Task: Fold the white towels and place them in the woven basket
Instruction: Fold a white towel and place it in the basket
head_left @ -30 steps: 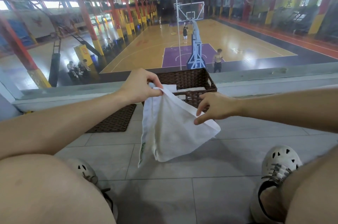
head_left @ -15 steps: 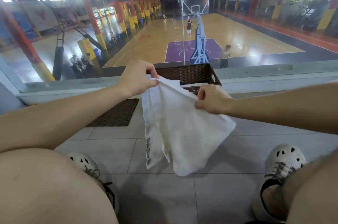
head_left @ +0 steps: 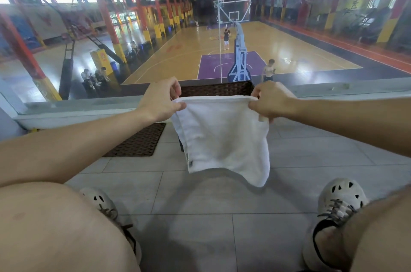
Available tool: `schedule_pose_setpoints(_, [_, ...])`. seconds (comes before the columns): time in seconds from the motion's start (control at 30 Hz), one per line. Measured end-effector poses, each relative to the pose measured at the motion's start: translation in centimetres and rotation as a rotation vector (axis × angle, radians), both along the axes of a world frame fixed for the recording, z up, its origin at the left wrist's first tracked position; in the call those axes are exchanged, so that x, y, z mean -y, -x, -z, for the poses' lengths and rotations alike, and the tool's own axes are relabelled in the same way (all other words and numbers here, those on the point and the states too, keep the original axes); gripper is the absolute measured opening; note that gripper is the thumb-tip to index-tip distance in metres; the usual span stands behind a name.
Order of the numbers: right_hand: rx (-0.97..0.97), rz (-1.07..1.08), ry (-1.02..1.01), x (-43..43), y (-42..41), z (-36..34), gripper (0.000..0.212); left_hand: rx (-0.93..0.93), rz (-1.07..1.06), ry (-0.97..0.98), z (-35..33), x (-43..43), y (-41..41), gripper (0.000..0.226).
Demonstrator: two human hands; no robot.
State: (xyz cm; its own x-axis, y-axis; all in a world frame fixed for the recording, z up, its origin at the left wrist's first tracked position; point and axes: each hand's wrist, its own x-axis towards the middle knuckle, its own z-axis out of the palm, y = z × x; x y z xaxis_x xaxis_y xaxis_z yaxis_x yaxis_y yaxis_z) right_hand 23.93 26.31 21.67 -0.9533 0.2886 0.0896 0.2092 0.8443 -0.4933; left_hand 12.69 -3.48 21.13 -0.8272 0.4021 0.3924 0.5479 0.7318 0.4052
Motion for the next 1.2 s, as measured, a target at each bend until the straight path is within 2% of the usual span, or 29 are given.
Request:
schedule_pose_setpoints(0.07, [0.088, 0.064, 0.269, 0.6, -0.2, -0.6, 0.016, 0.036, 0.062, 0.025, 0.1, -0.4, 0.0, 0.029])
schedule_pose_setpoints(0.13, [0.201, 0.074, 0.326, 1.1, -0.5, -0.5, 0.020, 0.024, 0.106, 0.144, 0.4, -0.9, -0.1, 0.009])
schedule_pose_setpoints(0.17, [0.257, 0.062, 0.292, 1.4, -0.5, -0.3, 0.022, 0.009, 0.123, 0.188, 0.5, -1.0, -0.2, 0.003])
schedule_pose_setpoints(0.27, [0.404, 0.016, 0.146, 1.8, -0.3, 0.3, 0.026, -0.033, 0.169, 0.201, 0.8, -1.1, -0.3, 0.010])
schedule_pose_setpoints(0.4, [0.450, -0.009, 0.058, 0.9, 0.0, 1.5, 0.016, -0.052, 0.213, 0.138, 0.5, -1.3, -1.2, 0.014])
schedule_pose_setpoints(0.5, [0.459, -0.052, 0.022, 0.8, 0.2, 2.6, 0.027, -0.069, 0.244, 0.130, 0.3, -1.7, -2.0, 0.015])
schedule_pose_setpoints(0.6, [0.402, -0.100, -0.068, 1.7, 0.3, 3.8, 0.064, -0.065, 0.323, 0.129, -0.2, -2.3, -2.6, 0.013])
schedule_pose_setpoints(0.63, [0.362, -0.131, -0.108, 2.2, 0.2, 4.1, 0.064, -0.051, 0.356, 0.129, -0.3, -2.6, -2.9, 0.012])
schedule_pose_setpoints(0.7, [0.306, -0.208, -0.159, 2.7, 0.0, 4.3, 0.049, -0.043, 0.406, 0.140, -0.5, -2.9, -3.4, 0.011])
schedule_pose_setpoints(0.77, [0.334, -0.213, -0.079, 2.6, 0.2, 4.2, 0.035, -0.076, 0.415, 0.166, -0.7, -3.0, -3.3, 0.012])
schedule_pose_setpoints(0.9, [0.397, -0.092, 0.167, 2.9, 0.6, 3.1, 0.038, -0.185, 0.314, 0.206, -0.4, -1.9, -2.6, 0.013])
schedule_pose_setpoints(1.0, [0.330, -0.019, 0.423, 3.6, 0.8, 2.3, 0.033, -0.220, 0.301, 0.262, 0.3, -1.4, -2.9, 0.013])
schedule_pose_setpoints(1.1, [0.255, 0.023, 0.637, 4.0, 1.1, 1.6, 0.034, -0.263, 0.362, 0.433, 1.3, -1.2, -2.7, 0.015])
schedule_pose_setpoints(1.2, [0.221, 0.055, 0.782, 3.9, 1.2, 1.1, 0.030, -0.184, 0.345, 0.382, 2.1, -1.4, -2.5, 0.030])
